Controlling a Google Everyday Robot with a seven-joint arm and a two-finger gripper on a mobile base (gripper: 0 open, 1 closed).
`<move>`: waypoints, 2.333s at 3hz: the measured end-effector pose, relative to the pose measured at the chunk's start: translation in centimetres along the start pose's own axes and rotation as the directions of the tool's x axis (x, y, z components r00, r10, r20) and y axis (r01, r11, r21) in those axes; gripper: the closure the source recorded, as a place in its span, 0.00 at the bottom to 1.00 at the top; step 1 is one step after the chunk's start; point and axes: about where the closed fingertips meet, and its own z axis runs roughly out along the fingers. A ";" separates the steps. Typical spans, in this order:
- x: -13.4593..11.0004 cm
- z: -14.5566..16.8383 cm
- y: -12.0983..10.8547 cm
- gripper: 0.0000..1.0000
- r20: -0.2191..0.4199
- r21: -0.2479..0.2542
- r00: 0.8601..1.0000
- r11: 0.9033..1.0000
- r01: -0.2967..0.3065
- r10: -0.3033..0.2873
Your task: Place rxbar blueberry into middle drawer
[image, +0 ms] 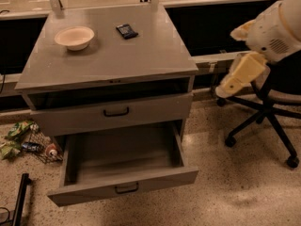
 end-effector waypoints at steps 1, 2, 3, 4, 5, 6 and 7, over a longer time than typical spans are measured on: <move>-2.5 5.9 -4.3 0.00 0.227 -0.046 0.970 0.996 -0.075 0.084; -4.6 12.6 -7.5 0.00 0.397 -0.102 0.904 0.986 -0.129 0.159; -4.7 12.5 -7.4 0.00 0.396 -0.101 0.905 0.987 -0.127 0.157; -6.9 12.9 -8.7 0.00 0.448 -0.059 0.887 0.994 -0.096 0.112; -11.2 14.0 -13.0 0.00 0.547 0.035 0.837 0.998 -0.048 0.021; -14.1 16.7 -16.9 0.00 0.616 0.031 0.788 0.999 -0.033 0.007; -15.8 19.4 -19.2 0.00 0.629 0.013 0.776 0.998 -0.061 0.040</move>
Offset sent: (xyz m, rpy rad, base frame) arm 0.1805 0.0903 -0.0669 0.6333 -0.0759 0.0448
